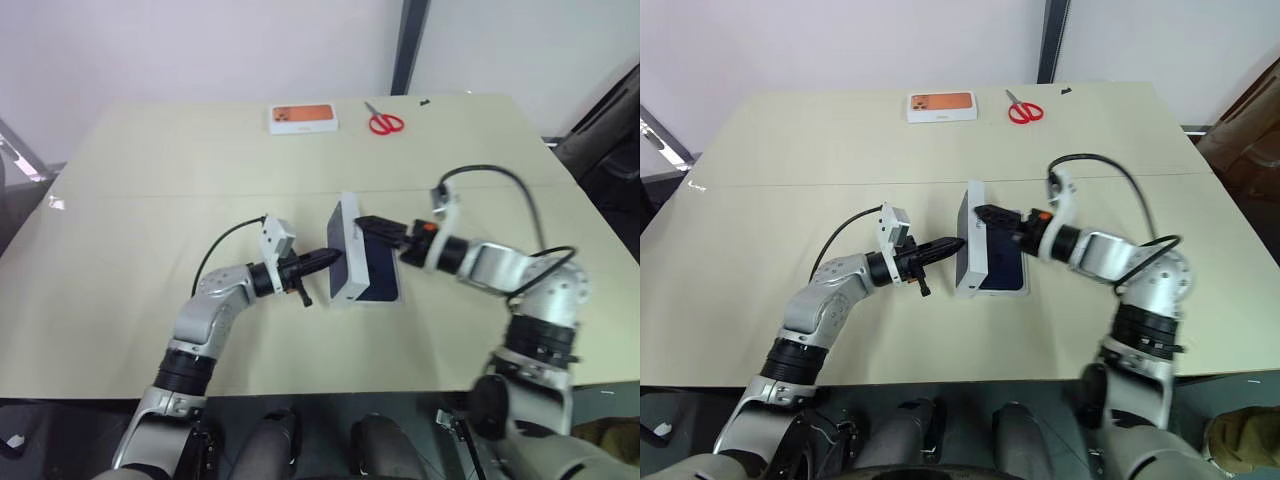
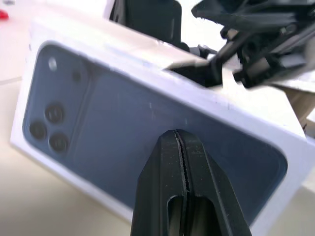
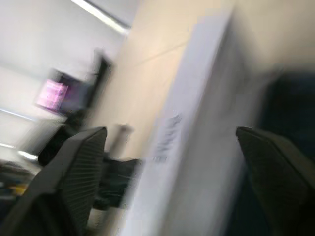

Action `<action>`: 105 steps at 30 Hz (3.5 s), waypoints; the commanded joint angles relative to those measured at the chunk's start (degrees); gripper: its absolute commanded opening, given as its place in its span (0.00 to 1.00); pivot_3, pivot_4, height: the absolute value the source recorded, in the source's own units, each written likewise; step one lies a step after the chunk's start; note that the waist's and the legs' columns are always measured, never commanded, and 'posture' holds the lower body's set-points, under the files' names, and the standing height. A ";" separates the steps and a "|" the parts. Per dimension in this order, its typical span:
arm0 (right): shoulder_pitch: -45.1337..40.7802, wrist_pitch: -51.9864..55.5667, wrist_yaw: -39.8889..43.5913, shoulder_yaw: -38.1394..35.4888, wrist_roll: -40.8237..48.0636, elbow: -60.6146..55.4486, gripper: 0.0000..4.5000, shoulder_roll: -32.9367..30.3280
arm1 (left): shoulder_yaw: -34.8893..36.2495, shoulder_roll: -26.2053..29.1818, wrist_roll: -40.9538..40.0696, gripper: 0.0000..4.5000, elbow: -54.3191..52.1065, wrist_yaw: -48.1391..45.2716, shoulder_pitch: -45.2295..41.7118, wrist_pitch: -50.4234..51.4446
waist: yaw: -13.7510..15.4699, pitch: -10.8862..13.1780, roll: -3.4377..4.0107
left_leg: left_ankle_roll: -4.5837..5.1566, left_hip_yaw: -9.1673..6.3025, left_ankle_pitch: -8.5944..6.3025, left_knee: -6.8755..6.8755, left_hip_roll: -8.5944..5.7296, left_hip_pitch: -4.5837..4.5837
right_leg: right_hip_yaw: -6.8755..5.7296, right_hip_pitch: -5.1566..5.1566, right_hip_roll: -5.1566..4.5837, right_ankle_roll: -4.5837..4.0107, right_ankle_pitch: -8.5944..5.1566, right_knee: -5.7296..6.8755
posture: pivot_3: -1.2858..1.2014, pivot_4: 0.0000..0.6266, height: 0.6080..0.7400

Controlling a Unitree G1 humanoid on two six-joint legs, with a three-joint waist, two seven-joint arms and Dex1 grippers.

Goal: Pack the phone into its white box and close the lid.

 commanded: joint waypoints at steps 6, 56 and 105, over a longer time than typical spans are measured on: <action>7.41 -26.54 13.27 17.58 -20.59 -2.30 0.88 -13.06 | 0.26 1.08 0.33 0.00 -0.58 -1.10 -1.38 -0.60 | -0.56 0.01 0.00 | 0.00 0.08 0.00 -0.02 0.12 0.03 | 0.04 -0.02 0.10 0.00 0.00 0.02 | 0.52 0.24 0.95; 13.38 -47.38 19.47 30.78 -47.91 -3.57 0.01 -12.98 | 1.68 -4.62 1.65 0.00 10.05 4.30 -10.01 11.69 | 0.15 0.05 -0.06 | -0.32 0.01 0.19 0.08 0.04 0.01 | 0.03 -0.01 0.04 0.00 0.00 0.02 | 0.52 0.24 0.95; 15.56 -50.56 25.43 36.07 -53.22 -5.65 0.01 -13.00 | -1.43 -7.51 8.36 0.00 25.66 4.34 -15.95 6.41 | 0.12 -0.08 -0.20 | -0.33 -0.03 0.19 0.17 0.06 0.16 | 0.01 0.19 0.08 0.00 0.00 0.04 | 0.52 0.24 0.95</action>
